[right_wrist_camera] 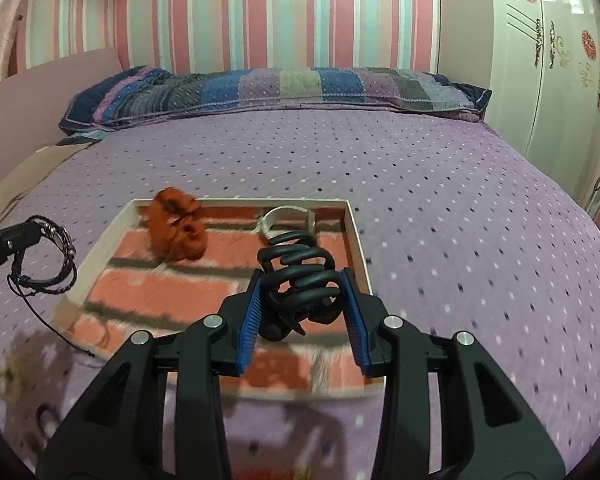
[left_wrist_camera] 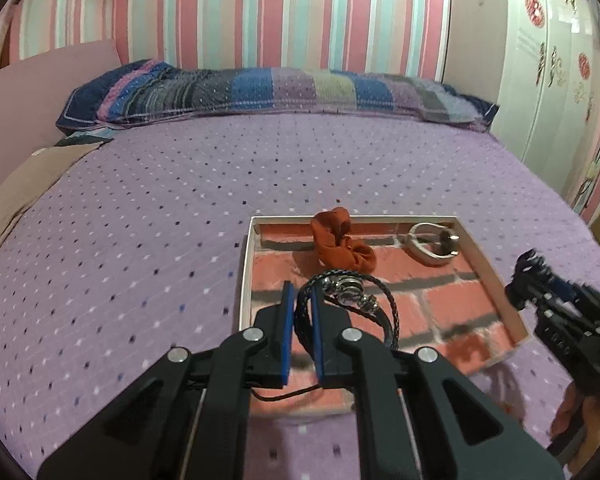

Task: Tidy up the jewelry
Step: 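Carry bracelet and claw clip into the tray and open both grippers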

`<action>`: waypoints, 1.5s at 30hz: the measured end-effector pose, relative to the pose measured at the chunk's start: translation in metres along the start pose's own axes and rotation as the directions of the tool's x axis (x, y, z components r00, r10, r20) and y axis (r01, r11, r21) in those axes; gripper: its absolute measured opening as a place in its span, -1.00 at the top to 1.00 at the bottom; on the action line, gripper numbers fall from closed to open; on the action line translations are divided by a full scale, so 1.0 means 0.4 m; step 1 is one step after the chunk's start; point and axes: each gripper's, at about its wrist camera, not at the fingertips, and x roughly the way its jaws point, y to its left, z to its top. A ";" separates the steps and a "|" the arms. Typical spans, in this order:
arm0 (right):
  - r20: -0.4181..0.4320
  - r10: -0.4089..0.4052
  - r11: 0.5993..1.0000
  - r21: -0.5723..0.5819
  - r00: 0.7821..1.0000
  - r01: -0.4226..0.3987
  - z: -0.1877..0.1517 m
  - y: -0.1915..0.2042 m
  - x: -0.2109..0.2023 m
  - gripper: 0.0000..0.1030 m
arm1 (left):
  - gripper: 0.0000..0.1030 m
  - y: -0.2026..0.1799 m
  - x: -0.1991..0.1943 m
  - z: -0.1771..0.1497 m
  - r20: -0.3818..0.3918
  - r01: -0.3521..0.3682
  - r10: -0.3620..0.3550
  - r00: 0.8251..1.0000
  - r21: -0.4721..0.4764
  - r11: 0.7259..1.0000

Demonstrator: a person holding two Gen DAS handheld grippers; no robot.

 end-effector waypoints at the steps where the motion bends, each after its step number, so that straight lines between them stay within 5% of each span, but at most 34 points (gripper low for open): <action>1: -0.005 0.000 1.000 0.002 1.000 0.000 0.006 -0.003 0.017 0.26 | 0.83 -0.004 0.027 0.010 -0.008 -0.010 0.010 1.000 0.005 1.000; 13: -0.119 -0.031 0.999 -0.018 0.992 0.029 0.044 -0.031 0.220 0.26 | 0.83 0.039 0.300 0.075 -0.162 -0.070 0.067 0.985 -0.015 0.997; 20: -0.178 -0.072 0.997 -0.037 0.981 0.066 0.043 -0.039 0.280 0.26 | 0.83 0.044 0.361 0.084 -0.195 -0.127 0.136 0.971 0.060 0.990; 37: -0.247 -0.072 0.997 -0.034 0.966 0.066 0.040 -0.048 0.307 0.22 | 0.78 0.062 0.399 0.069 -0.265 -0.126 0.146 0.953 0.090 0.988; 38: -0.241 -0.056 0.998 -0.019 0.969 0.052 0.041 -0.052 0.300 0.13 | 0.74 0.062 0.392 0.071 -0.262 -0.124 0.143 0.955 0.087 0.988; 39: -0.232 -0.037 0.999 -0.005 0.972 0.037 0.042 -0.050 0.291 0.01 | 0.47 0.065 0.374 0.075 -0.253 -0.114 0.130 0.959 0.076 0.991; 40: -0.219 -0.022 1.000 0.005 0.975 0.024 0.044 -0.050 0.281 -0.06 | -0.01 0.063 0.361 0.077 -0.246 -0.110 0.125 0.961 0.072 0.991; 41: -0.200 -0.011 1.000 0.011 0.980 0.014 0.048 -0.048 0.263 -0.18 | -0.18 0.062 0.336 0.083 -0.221 -0.108 0.122 0.968 0.073 0.991; 45: -0.137 0.020 1.000 -0.002 0.990 -0.021 0.070 -0.032 0.192 -0.42 | -0.25 0.049 0.246 0.102 -0.158 -0.075 0.088 0.984 0.084 0.994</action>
